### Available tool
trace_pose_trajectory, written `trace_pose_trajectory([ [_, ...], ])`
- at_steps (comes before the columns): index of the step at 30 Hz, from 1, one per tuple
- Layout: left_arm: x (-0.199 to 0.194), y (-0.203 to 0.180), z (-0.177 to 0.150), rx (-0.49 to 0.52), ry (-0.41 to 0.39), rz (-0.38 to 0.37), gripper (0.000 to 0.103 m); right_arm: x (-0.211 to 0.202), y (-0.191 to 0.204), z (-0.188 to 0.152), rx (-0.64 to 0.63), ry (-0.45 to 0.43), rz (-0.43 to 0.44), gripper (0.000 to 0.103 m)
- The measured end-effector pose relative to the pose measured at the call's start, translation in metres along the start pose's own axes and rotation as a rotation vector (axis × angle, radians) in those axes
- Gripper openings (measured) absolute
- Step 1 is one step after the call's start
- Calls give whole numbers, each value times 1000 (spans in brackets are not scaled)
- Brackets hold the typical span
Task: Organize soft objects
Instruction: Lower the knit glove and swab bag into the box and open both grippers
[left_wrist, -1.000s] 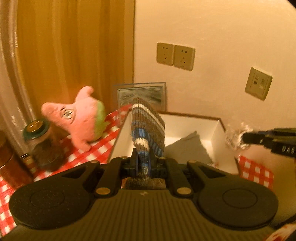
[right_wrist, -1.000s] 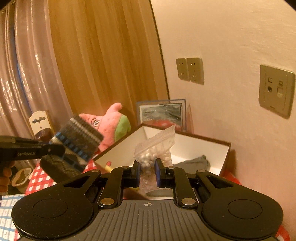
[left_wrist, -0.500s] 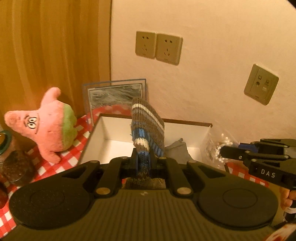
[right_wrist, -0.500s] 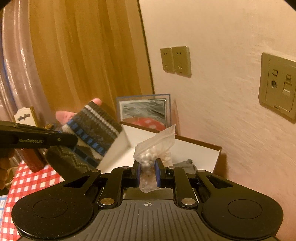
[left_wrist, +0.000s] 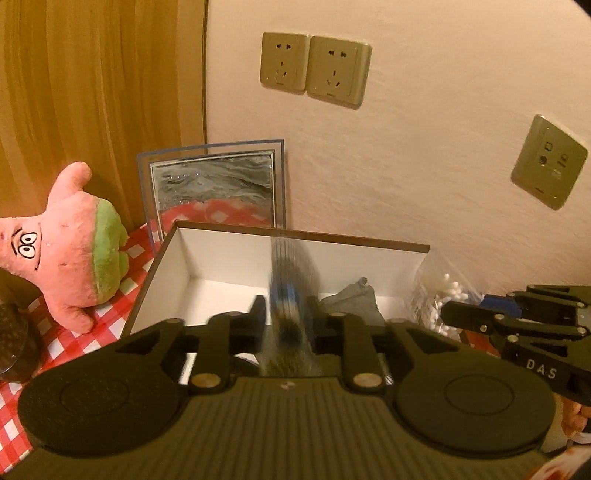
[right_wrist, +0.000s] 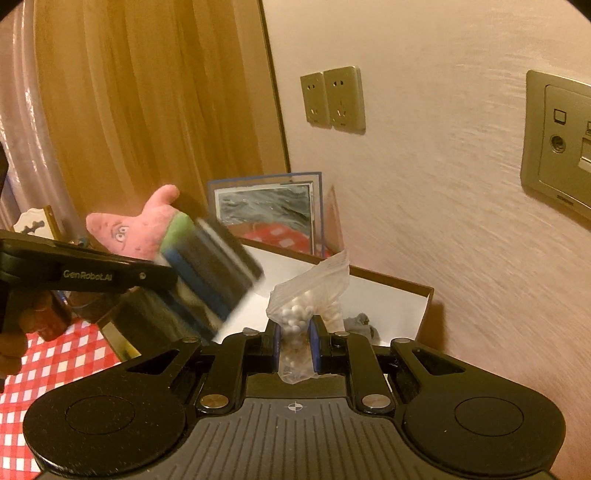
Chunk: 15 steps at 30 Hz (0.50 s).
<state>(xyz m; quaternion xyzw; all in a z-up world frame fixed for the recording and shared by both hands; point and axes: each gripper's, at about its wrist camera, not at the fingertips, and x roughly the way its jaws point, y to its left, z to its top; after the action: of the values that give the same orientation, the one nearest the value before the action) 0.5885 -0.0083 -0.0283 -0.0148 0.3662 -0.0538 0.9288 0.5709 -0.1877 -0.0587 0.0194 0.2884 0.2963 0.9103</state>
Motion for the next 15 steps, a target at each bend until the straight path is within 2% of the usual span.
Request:
trace_pose_trajectory([
  [2, 3, 2, 0, 7, 3, 12, 32, 4, 0, 1, 0, 2, 2, 16],
  [10, 1, 13, -4, 16, 20, 51, 32, 10, 3, 3, -6, 9, 9, 16],
  [15, -12, 23, -9, 15, 12, 80, 33, 11, 6, 6, 1, -32, 9, 16],
])
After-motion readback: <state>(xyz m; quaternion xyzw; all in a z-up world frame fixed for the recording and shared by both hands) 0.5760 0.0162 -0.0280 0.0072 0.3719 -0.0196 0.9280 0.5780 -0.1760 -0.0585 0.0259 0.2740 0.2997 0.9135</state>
